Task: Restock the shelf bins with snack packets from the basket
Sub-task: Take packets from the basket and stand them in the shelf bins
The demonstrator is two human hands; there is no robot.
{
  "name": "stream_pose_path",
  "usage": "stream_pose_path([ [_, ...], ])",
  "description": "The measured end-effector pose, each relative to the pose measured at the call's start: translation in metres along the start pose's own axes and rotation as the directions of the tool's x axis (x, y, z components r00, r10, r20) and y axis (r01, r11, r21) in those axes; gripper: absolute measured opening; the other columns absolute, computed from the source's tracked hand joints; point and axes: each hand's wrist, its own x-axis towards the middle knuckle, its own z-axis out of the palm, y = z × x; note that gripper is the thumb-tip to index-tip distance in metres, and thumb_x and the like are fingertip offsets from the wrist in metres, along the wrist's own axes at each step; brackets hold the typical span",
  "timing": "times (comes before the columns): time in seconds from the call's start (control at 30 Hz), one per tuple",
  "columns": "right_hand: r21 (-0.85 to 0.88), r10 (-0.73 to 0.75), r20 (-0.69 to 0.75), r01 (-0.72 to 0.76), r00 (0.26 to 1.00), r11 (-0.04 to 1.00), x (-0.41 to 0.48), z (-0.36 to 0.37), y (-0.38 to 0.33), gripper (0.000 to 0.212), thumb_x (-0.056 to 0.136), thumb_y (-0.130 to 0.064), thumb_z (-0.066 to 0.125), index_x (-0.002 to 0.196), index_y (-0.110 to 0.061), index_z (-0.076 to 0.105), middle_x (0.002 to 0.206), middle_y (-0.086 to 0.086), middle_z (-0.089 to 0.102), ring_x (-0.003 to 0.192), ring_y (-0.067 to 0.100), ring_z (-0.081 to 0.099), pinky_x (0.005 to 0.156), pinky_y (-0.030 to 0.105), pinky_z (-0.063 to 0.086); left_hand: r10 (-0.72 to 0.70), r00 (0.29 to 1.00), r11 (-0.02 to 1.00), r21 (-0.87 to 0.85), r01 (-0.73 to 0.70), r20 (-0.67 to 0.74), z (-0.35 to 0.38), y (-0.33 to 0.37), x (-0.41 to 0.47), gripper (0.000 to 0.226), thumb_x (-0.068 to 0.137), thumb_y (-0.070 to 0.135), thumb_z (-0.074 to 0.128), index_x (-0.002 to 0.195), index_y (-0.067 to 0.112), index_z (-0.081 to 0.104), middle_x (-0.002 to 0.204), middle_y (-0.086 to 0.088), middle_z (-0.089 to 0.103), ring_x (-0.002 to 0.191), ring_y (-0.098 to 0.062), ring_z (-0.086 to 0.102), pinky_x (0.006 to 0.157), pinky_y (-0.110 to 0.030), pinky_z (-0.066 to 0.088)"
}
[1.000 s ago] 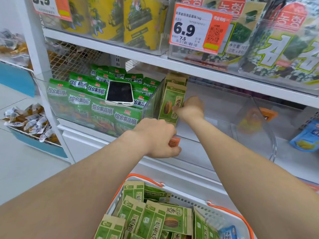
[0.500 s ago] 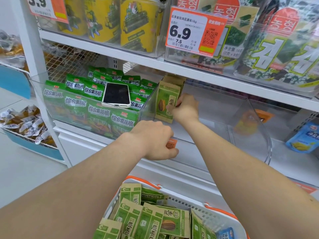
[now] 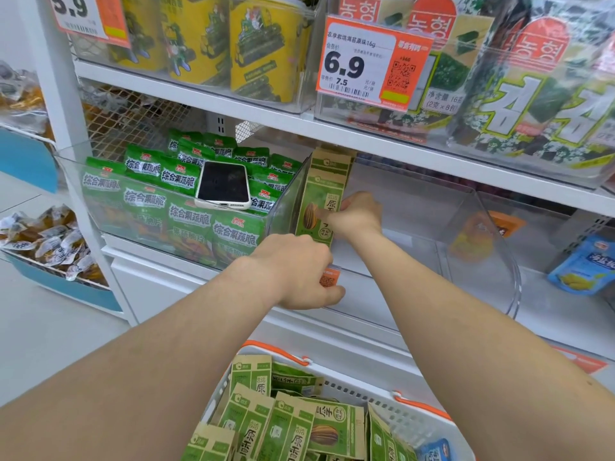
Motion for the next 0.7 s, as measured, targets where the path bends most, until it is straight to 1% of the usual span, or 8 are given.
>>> stream_pose_path([
  [0.13,0.044,-0.032,0.028,0.031,0.999,0.999,-0.004,-0.008,0.001,0.04,0.076,-0.04,0.091,0.075,-0.022,0.055,0.077,-0.006,0.066,0.071,0.012,0.066,0.055,0.028,0.052,-0.068,0.997,0.991,-0.117,0.064,-0.03,-0.002,0.002,-0.001,0.064,0.093,0.077,0.039,0.069,0.019,0.049,0.07,0.001,0.047,0.069,-0.029,0.052,0.062,-0.037,0.037],
  [0.23,0.251,0.02,0.016,-0.023,1.0,0.968,-0.01,-0.018,0.01,0.063,0.068,-0.034,0.095,0.107,-0.017,0.049,0.11,0.008,0.07,0.096,0.027,0.073,0.08,0.047,0.064,-0.217,0.97,0.923,-0.346,0.168,-0.106,-0.003,0.002,0.001,0.059,0.101,0.061,0.039,0.067,0.013,0.05,0.071,-0.006,0.05,0.074,-0.038,0.056,0.066,-0.037,0.041],
  [0.33,0.573,0.084,0.091,-0.122,0.992,0.81,-0.023,-0.035,0.017,0.052,0.089,-0.018,0.082,0.126,-0.01,0.047,0.123,0.015,0.069,0.093,0.029,0.076,0.064,0.038,0.065,-0.356,0.904,0.859,-0.463,0.217,-0.237,-0.002,0.002,0.01,0.02,0.1,0.027,0.056,0.095,0.008,0.055,0.1,-0.017,0.059,0.1,-0.044,0.062,0.076,-0.041,0.046],
  [0.4,0.668,0.063,0.136,-0.139,0.989,0.731,-0.033,-0.049,0.021,0.033,0.099,-0.013,0.07,0.128,-0.005,0.057,0.118,0.015,0.074,0.09,0.028,0.076,0.057,0.032,0.061,-0.431,0.867,0.8,-0.552,0.238,-0.252,-0.005,0.005,0.014,0.031,0.097,0.025,0.068,0.114,0.004,0.054,0.116,-0.018,0.058,0.111,-0.038,0.059,0.086,-0.044,0.048],
  [0.5,0.785,0.045,0.197,-0.185,0.979,0.591,-0.052,-0.069,0.026,0.025,0.106,-0.003,0.052,0.131,0.001,0.057,0.119,0.02,0.074,0.103,0.034,0.074,0.071,0.041,0.062,-0.515,0.841,0.558,-0.809,0.182,-0.167,-0.014,0.015,0.015,0.024,0.087,0.028,0.08,0.098,0.009,0.071,0.095,-0.006,0.075,0.093,-0.028,0.071,0.079,-0.038,0.056],
  [0.6,0.839,0.059,0.269,-0.264,0.961,0.476,-0.075,-0.08,0.033,0.034,0.105,0.007,0.04,0.136,0.005,0.052,0.123,0.024,0.071,0.102,0.036,0.073,0.071,0.043,0.062,-0.537,0.843,0.138,-0.989,0.062,-0.022,-0.022,0.032,0.01,0.016,0.08,0.021,0.074,0.08,0.005,0.079,0.079,-0.011,0.079,0.08,-0.028,0.079,0.079,-0.05,0.065],
  [0.63,0.845,0.059,0.3,-0.294,0.952,0.448,-0.082,-0.082,0.036,0.036,0.104,0.007,0.038,0.137,0.005,0.052,0.121,0.024,0.071,0.1,0.035,0.074,0.07,0.043,0.063,-0.533,0.845,0.109,-0.994,0.029,-0.034,-0.022,0.036,0.008,0.018,0.081,0.022,0.074,0.08,0.005,0.079,0.08,-0.013,0.079,0.079,-0.029,0.08,0.079,-0.051,0.065],
  [0.7,0.848,0.054,0.358,-0.349,0.932,0.399,-0.093,-0.088,0.043,0.035,0.104,0.002,0.039,0.135,0.004,0.055,0.115,0.024,0.073,0.096,0.034,0.075,0.071,0.042,0.063,-0.496,0.863,0.217,-0.976,0.018,-0.094,-0.02,0.041,0.002,0.019,0.081,0.026,0.078,0.082,0.007,0.079,0.081,-0.011,0.079,0.079,-0.029,0.08,0.077,-0.052,0.065],
])
